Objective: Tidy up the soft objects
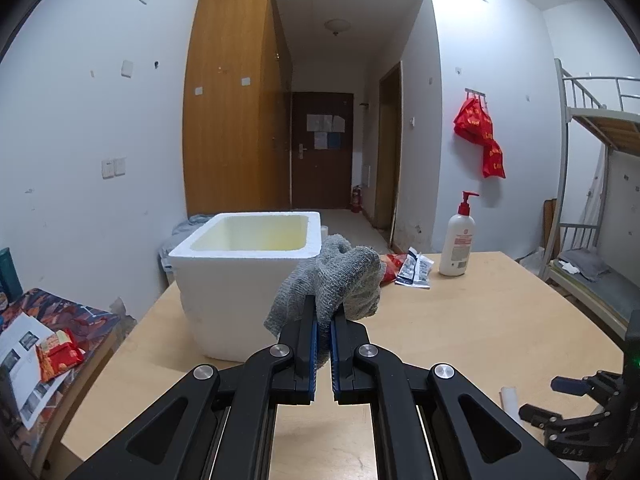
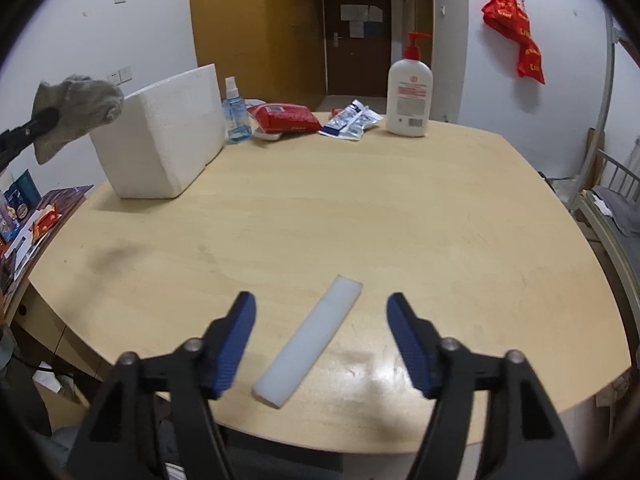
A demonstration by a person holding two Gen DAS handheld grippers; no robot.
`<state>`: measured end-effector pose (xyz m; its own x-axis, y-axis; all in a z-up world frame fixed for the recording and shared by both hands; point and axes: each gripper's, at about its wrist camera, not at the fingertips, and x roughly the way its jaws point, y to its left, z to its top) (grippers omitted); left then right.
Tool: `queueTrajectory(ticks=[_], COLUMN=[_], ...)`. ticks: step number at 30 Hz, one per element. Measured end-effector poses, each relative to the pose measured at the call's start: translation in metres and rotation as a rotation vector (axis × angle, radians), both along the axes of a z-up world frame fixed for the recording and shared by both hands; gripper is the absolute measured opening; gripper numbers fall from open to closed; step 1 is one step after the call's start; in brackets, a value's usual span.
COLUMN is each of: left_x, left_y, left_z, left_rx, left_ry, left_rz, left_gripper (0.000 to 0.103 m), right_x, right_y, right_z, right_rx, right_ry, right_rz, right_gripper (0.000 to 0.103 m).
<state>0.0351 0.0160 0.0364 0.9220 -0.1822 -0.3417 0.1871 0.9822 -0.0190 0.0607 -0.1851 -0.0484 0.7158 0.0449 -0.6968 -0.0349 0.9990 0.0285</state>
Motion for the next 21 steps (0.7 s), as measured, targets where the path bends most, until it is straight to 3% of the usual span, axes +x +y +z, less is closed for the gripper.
queueTrajectory(ticks=[13,19,21], left_x=[0.001,0.003,0.002], left_y=[0.006,0.010,0.011], left_z=[-0.003,-0.004,-0.004], left_rx=[-0.016,-0.024,-0.021], left_ry=[0.004,0.010,0.008], left_rz=[-0.025,-0.033,-0.032], left_gripper=[0.005,0.006,0.006], right_x=[0.014,0.017,0.018], right_y=[0.008,0.007,0.006], right_z=[-0.025,-0.030,-0.033], right_rx=[0.006,0.009,0.010], right_ry=[0.086,0.107,0.115], right_rz=[-0.065,-0.083,-0.087], right_gripper=[0.071,0.046,0.043])
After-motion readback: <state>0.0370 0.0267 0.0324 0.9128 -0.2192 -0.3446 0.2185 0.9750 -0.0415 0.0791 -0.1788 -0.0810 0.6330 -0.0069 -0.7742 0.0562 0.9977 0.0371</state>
